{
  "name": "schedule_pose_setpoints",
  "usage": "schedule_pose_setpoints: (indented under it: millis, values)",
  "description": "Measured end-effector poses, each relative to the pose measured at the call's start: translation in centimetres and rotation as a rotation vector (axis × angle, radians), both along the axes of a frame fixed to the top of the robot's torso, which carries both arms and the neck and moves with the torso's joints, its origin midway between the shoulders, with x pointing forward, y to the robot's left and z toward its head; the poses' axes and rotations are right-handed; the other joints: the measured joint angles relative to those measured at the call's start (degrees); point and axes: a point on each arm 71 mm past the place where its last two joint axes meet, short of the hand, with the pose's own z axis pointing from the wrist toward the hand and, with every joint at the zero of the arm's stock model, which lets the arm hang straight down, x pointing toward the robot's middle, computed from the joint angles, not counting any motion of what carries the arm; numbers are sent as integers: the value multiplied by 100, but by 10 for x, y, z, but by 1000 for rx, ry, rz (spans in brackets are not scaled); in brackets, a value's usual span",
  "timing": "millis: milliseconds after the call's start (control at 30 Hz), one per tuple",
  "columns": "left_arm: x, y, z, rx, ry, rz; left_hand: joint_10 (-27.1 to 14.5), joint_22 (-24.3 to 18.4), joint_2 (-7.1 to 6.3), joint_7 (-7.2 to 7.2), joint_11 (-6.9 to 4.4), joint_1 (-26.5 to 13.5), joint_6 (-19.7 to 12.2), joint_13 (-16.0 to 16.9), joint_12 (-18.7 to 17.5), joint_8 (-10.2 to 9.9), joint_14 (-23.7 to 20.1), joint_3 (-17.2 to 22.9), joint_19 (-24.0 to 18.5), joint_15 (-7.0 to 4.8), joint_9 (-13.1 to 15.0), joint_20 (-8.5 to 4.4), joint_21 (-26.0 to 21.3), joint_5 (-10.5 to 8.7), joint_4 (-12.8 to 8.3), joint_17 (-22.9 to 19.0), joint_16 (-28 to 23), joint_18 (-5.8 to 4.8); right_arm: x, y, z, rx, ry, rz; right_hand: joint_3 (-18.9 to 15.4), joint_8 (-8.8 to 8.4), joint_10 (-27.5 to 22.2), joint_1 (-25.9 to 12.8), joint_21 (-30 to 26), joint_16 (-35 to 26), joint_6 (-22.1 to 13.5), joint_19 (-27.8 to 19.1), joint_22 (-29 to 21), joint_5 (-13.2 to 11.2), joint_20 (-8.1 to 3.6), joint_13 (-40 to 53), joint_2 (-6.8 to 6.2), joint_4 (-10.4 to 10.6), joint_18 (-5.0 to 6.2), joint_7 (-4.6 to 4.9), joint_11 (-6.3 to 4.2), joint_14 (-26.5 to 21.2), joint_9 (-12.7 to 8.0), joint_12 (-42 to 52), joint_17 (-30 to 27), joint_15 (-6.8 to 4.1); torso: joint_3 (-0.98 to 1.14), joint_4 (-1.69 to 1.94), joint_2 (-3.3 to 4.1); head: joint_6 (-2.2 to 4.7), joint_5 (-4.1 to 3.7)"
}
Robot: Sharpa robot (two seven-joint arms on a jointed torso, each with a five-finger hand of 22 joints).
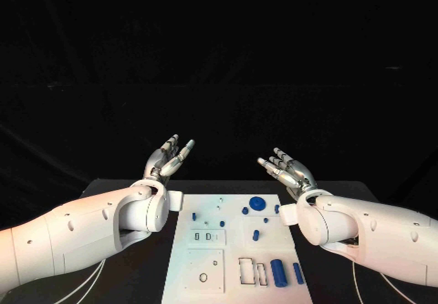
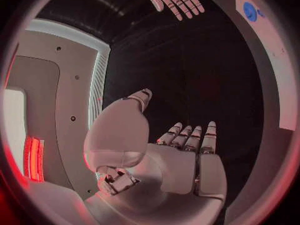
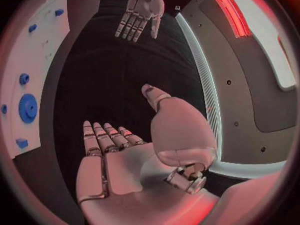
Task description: Assemble the parts on the task board
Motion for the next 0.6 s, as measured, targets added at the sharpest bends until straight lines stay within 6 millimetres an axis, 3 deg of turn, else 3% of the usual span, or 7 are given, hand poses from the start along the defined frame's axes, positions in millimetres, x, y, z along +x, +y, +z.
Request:
schedule_pose_setpoints:
  millis: [100, 167, 200, 300, 400, 467, 600]
  values:
    - [0, -1, 1, -4, -11, -20, 45, 3, -15, -4, 45, 125, 51, 5, 0, 20, 17, 24, 31, 59, 12, 31, 0, 18, 24, 7, 26, 0, 3, 1, 1, -4, 2, 62, 90, 60, 230, 226, 63, 83, 195, 101, 28, 0, 49, 32, -30, -88, 0, 16, 14, 219, 41, 49, 40, 11, 0, -1, -1, 0, 1]
    - [0, -2, 1, -7, -15, -29, 124, 20, -12, 6, 124, 235, 173, 23, 34, 62, 101, 24, 76, 142, 32, 76, 30, 19, 24, 32, 51, 15, 4, 2, 2, -5, 3, 95, 171, 152, 534, 394, 129, 166, 455, 300, 64, -9, 50, 66, -62, -171, 96, 32, 4, 512, 102, 118, 93, -12, 0, -2, -1, 0, 1]
    - [0, -2, 1, -8, -18, -33, 180, 30, -12, 13, 175, 290, 248, 31, 57, 88, 187, 35, 117, 176, 50, 110, 54, 19, 29, 50, 86, 86, 4, 3, 3, -5, 5, 114, 195, 206, 733, 472, 184, 224, 617, 462, 93, -28, 50, 85, -79, -232, 135, 42, -6, 712, 137, 162, 126, -32, 0, -2, 0, -1, 1]
    - [0, -2, 1, -9, -22, -41, 612, 98, -19, 36, 293, 478, 634, 78, 145, 210, 679, 119, 551, 264, 128, 129, 203, 19, -40, 150, 244, 89, 5, 4, 3, -7, 7, 148, 270, 422, 1572, 689, 453, 464, 1242, 1230, 227, -65, 48, 157, -144, -410, 246, 86, -56, 1519, 274, 333, 261, -126, -1, -2, 0, -1, 1]
    - [-3, 9, 4, -11, -24, -45, 1245, 199, -44, 70, 377, 646, 1109, 136, 268, 367, 1408, 194, 1263, 287, 227, 136, 442, 19, -115, 293, 482, 109, 19, -13, 23, -114, -92, 147, 361, 641, 2412, 838, 685, 691, 1900, 1900, 321, -111, 45, 202, -204, -538, 360, 135, -127, 2291, 408, 473, 377, -234, 4, 1, 42, -76, -3]
    - [-3, 16, 5, -9, -26, -40, 1867, 270, -66, 102, 397, 764, 1538, 184, 390, 512, 2041, 261, 1814, 260, 315, 137, 630, 18, -182, 414, 696, 231, 26, -24, 36, -183, -159, 141, 448, 804, 2989, 913, 825, 836, 2431, 2342, 366, -144, 39, 218, -253, -625, 447, 175, -195, 2812, 510, 543, 446, -321, 7, 1, 76, -108, -15]
    - [-4, 13, 7, -17, -27, -73, 3174, 372, -151, 187, 339, 960, 2555, 260, 630, 873, 3257, 425, 2855, 124, 520, 86, 985, 18, -343, 657, 1122, 360, 25, -21, 38, -311, -234, 195, 642, 1069, 3982, 1017, 1056, 1060, 3401, 3126, 414, -193, -24, 231, -357, -819, 538, 292, -351, 3722, 666, 580, 541, -507, 10, 11, 148, -127, -34]
